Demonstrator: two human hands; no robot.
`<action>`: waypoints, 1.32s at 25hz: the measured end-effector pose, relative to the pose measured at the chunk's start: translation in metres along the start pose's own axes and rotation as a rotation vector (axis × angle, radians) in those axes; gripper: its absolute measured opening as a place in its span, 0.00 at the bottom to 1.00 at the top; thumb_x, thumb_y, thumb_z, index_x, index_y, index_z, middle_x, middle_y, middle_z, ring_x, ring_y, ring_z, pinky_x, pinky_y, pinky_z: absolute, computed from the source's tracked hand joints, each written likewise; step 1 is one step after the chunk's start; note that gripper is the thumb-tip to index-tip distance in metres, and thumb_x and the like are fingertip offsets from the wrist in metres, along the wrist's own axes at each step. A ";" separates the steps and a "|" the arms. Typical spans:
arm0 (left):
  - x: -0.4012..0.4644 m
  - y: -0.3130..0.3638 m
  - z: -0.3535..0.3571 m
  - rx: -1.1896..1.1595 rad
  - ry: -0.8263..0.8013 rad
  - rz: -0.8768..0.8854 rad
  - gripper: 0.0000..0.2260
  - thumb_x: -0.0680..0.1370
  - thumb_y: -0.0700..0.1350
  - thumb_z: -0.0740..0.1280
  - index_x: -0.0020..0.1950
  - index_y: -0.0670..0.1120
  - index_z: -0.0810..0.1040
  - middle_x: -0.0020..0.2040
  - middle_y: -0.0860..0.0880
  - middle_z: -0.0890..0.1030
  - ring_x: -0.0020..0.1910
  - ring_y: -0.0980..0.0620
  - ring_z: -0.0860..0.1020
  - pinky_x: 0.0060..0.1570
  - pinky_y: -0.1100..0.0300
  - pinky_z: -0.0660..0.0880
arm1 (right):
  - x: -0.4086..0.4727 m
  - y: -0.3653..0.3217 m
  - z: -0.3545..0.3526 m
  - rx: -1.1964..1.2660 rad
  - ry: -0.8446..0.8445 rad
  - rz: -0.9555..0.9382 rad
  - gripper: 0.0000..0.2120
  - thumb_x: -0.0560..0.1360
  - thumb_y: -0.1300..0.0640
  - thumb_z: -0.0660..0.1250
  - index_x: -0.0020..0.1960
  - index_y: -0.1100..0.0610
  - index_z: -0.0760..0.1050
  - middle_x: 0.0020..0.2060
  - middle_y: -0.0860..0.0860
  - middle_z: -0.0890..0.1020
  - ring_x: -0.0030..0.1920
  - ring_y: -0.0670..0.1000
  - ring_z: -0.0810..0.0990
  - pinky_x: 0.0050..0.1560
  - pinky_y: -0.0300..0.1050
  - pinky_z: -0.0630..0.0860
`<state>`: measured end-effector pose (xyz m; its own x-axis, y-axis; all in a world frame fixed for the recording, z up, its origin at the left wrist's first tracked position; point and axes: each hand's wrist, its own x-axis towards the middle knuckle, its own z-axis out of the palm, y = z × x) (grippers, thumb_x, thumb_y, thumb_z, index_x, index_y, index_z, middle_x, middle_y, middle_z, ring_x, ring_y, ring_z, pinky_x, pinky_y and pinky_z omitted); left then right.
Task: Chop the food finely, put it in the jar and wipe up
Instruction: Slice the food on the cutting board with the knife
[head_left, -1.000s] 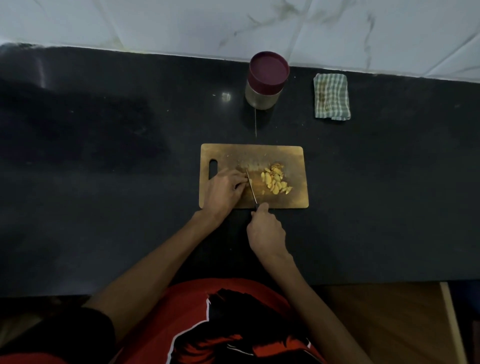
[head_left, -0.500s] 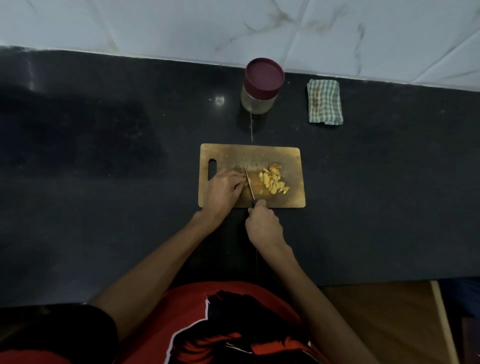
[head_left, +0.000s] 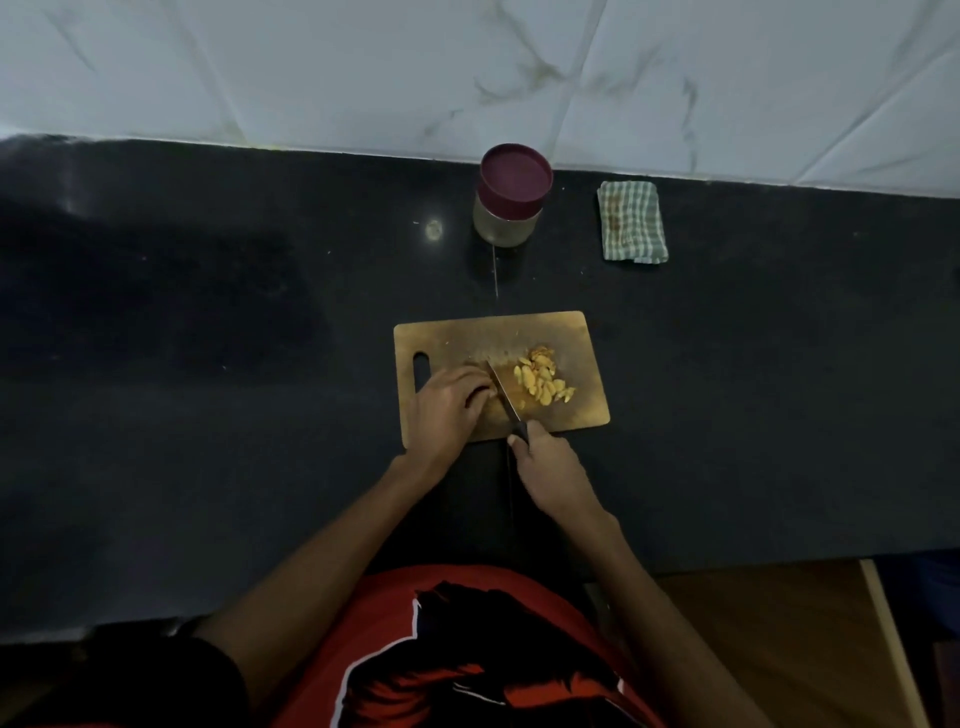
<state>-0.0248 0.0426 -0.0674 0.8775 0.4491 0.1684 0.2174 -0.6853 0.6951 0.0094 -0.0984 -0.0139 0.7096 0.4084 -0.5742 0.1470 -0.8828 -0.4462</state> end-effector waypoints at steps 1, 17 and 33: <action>0.001 0.000 0.000 -0.004 0.005 0.000 0.05 0.72 0.41 0.72 0.48 0.44 0.84 0.49 0.50 0.83 0.50 0.54 0.79 0.49 0.64 0.73 | -0.002 -0.002 0.002 -0.062 0.032 -0.019 0.11 0.84 0.51 0.55 0.56 0.58 0.69 0.48 0.56 0.80 0.49 0.58 0.80 0.49 0.55 0.77; 0.004 -0.003 0.002 0.022 -0.044 0.005 0.06 0.73 0.41 0.71 0.48 0.45 0.85 0.48 0.50 0.83 0.48 0.52 0.80 0.43 0.55 0.78 | -0.003 -0.015 0.010 -0.178 0.084 0.030 0.08 0.84 0.55 0.53 0.57 0.59 0.66 0.52 0.58 0.80 0.52 0.59 0.80 0.41 0.49 0.68; 0.002 -0.002 0.001 -0.002 0.000 -0.015 0.06 0.73 0.41 0.71 0.48 0.46 0.85 0.47 0.52 0.84 0.46 0.55 0.81 0.41 0.58 0.78 | 0.011 -0.019 0.004 -0.182 0.027 0.030 0.11 0.84 0.54 0.54 0.60 0.59 0.67 0.55 0.60 0.80 0.56 0.61 0.79 0.49 0.54 0.73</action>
<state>-0.0233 0.0447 -0.0693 0.8743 0.4590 0.1577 0.2296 -0.6774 0.6988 0.0111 -0.0766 -0.0148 0.7332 0.3769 -0.5659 0.2457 -0.9229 -0.2964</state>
